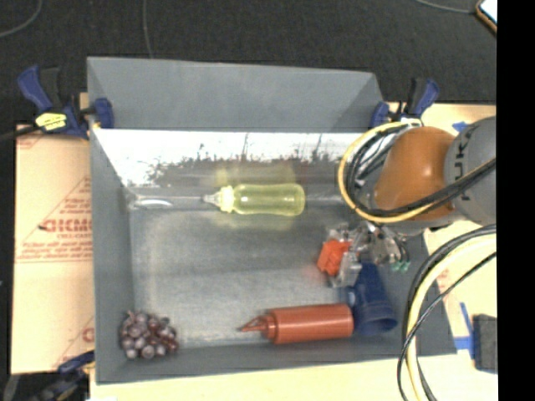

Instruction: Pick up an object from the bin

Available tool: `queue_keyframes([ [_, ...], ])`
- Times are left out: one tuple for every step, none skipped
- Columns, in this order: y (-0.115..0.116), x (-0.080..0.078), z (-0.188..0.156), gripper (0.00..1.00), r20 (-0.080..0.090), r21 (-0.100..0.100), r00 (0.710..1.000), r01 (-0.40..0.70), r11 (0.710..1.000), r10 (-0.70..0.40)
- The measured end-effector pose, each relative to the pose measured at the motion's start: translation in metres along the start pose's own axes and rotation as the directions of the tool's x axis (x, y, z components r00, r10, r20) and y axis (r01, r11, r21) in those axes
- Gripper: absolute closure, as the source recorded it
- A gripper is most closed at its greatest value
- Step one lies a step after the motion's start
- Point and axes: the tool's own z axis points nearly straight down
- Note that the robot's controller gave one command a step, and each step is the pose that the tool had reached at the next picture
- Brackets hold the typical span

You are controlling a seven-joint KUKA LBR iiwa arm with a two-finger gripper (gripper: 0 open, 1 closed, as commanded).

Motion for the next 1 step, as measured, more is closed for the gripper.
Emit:
queue_keyframes([
  [0.0041,0.0038,-0.0068,1.00,0.006,0.000,1.000,-0.009,1.000,0.009],
])
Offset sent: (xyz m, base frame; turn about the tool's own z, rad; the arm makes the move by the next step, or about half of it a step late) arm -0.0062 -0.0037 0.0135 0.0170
